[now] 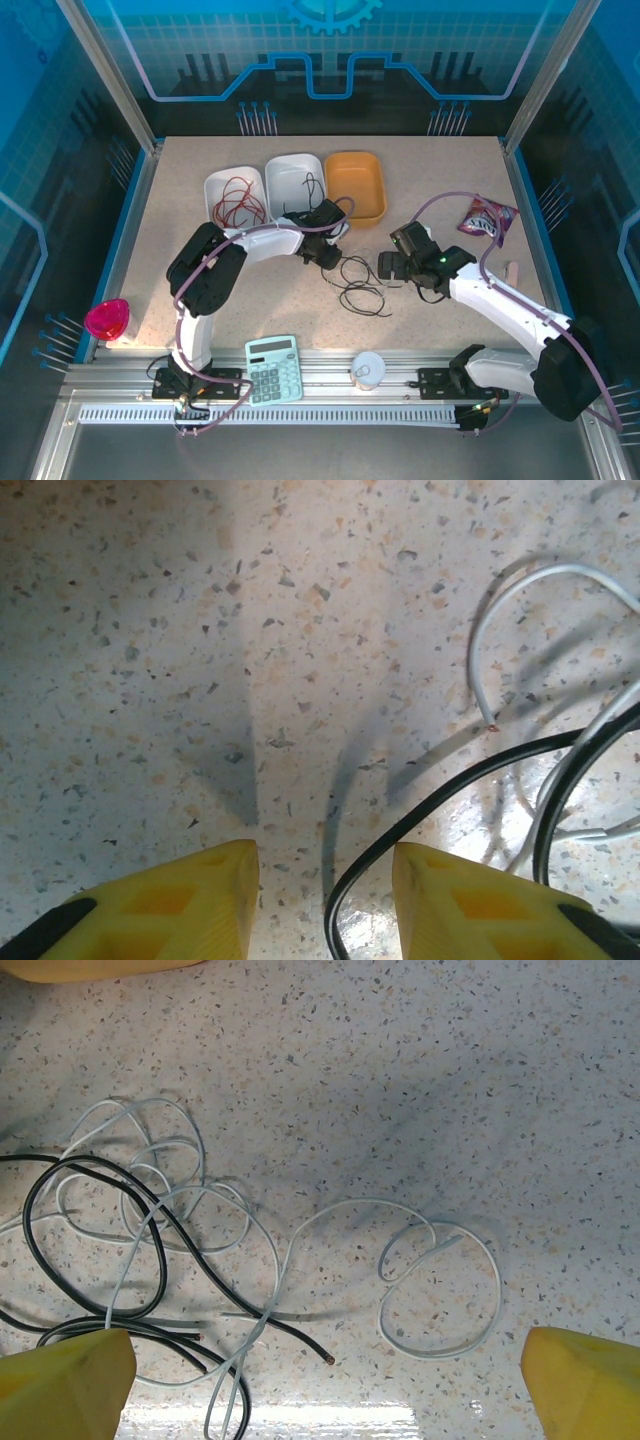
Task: Untangle the cables
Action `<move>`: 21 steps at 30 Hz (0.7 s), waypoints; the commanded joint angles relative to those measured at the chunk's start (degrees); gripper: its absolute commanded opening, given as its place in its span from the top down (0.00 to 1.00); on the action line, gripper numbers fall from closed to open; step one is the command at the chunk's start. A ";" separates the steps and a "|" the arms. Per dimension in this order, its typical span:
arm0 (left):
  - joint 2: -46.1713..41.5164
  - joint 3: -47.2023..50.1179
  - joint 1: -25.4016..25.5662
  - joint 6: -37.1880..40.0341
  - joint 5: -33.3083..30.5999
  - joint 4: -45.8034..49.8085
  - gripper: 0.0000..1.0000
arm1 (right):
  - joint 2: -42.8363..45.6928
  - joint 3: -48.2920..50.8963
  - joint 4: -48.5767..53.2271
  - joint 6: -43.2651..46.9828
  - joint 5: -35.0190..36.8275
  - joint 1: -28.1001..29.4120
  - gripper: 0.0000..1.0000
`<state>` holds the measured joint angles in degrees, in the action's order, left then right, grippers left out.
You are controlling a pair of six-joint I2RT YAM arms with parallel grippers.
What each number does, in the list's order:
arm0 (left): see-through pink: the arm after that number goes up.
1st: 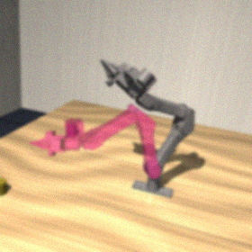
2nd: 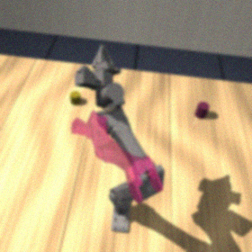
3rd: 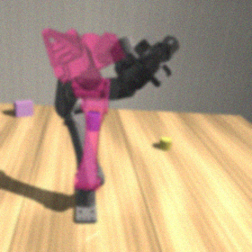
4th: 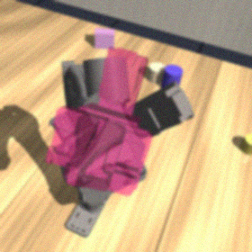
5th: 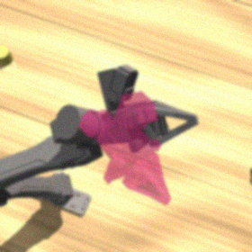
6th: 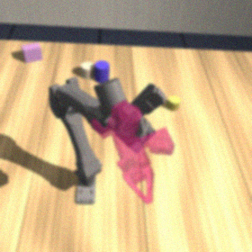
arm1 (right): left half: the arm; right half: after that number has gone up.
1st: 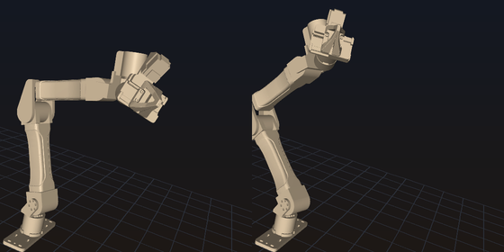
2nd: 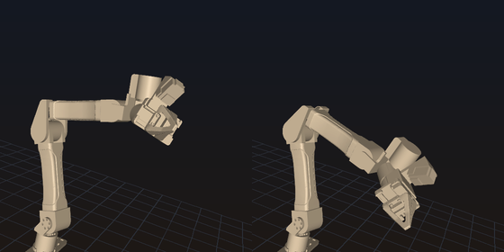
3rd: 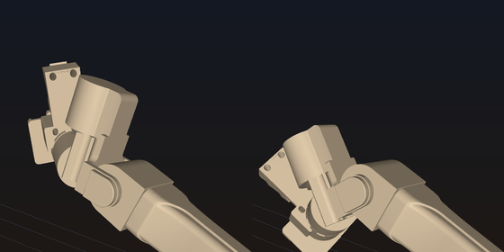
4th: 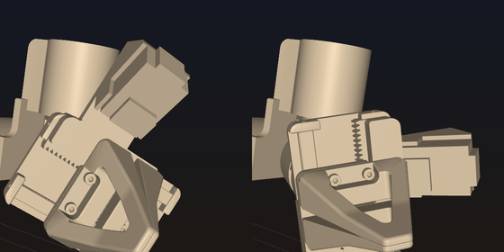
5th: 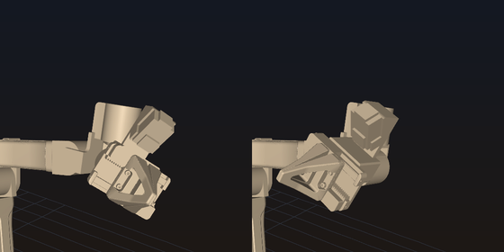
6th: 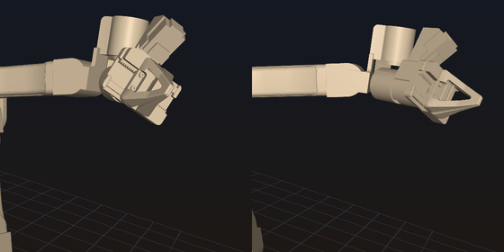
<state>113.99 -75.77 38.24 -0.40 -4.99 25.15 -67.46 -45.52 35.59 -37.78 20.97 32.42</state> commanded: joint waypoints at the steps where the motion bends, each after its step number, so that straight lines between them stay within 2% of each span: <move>1: 1.97 -2.11 -0.19 1.81 2.56 3.00 0.59 | 0.76 -0.71 1.31 -1.42 1.09 -0.96 0.00; 6: 1.99 -2.64 -0.19 2.46 4.64 5.48 0.59 | 0.84 -0.58 1.50 -1.65 1.22 -0.96 0.00; 11: 3.83 -4.01 -0.67 2.54 3.13 7.98 0.60 | 0.93 -0.36 1.16 -1.77 1.26 -0.97 0.00; 21: 3.89 -4.36 -0.71 1.42 2.04 7.00 0.92 | 1.02 -0.63 1.24 -1.57 1.35 -0.96 0.00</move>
<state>116.64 -79.75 37.21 1.30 -4.05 30.79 -67.46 -45.52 35.59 -38.24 20.97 32.42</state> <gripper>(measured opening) 0.099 0.996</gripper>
